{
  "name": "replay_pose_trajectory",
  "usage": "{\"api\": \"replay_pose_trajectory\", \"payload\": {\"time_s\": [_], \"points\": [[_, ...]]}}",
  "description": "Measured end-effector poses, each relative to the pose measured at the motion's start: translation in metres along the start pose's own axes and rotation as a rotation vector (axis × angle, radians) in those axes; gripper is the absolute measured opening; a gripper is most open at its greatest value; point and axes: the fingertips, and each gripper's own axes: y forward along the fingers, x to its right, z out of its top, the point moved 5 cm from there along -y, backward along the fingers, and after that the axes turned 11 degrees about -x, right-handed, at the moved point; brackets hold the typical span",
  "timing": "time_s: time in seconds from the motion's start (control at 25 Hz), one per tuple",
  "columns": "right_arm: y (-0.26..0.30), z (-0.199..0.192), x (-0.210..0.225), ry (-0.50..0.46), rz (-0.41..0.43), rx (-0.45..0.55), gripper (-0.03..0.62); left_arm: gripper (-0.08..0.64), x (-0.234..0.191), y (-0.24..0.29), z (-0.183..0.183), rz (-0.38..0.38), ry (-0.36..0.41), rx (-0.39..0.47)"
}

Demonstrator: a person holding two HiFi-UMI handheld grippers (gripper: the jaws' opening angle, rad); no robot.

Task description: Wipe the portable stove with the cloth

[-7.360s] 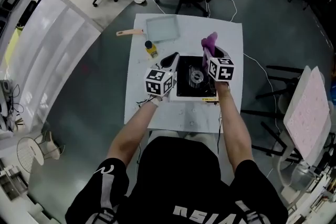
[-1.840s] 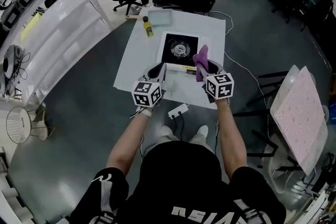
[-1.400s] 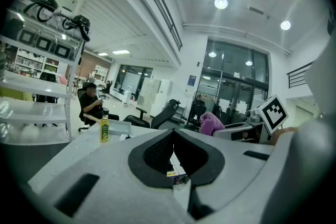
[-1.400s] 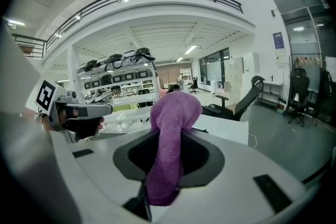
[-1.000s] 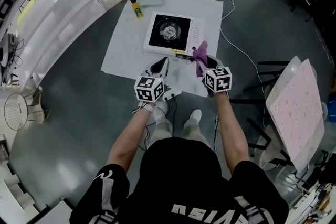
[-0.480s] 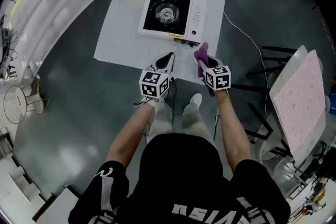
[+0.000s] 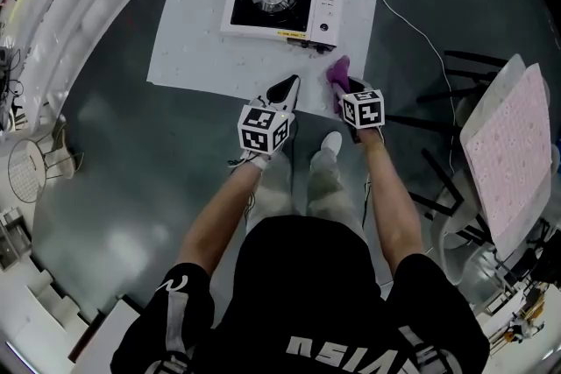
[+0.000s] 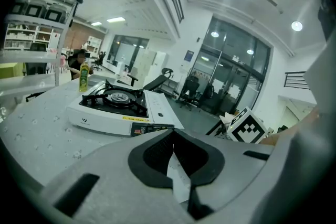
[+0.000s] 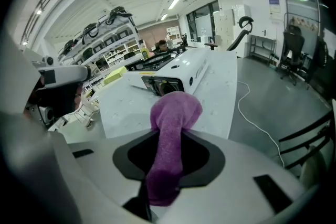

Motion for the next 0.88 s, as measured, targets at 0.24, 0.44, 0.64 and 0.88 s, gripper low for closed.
{"api": "replay_pose_trajectory", "payload": {"time_s": [0.24,0.44,0.64,0.88], "points": [[0.017,-0.008,0.004,0.012,-0.004,-0.043,0.104,0.005,0.004,0.005,-0.007,-0.004,-0.007,-0.009],[0.022,-0.011,0.005,0.035,0.026,-0.044,0.124,0.005,0.002,0.003,-0.009,0.004,-0.002,-0.009],[0.016,-0.008,0.0,0.046,0.051,-0.028,0.158,0.005,0.003,-0.003,-0.006,0.015,0.001,0.0],[-0.004,0.004,-0.002,0.05,0.06,0.026,0.164,0.005,0.001,-0.012,0.01,0.031,0.011,0.033]]}}
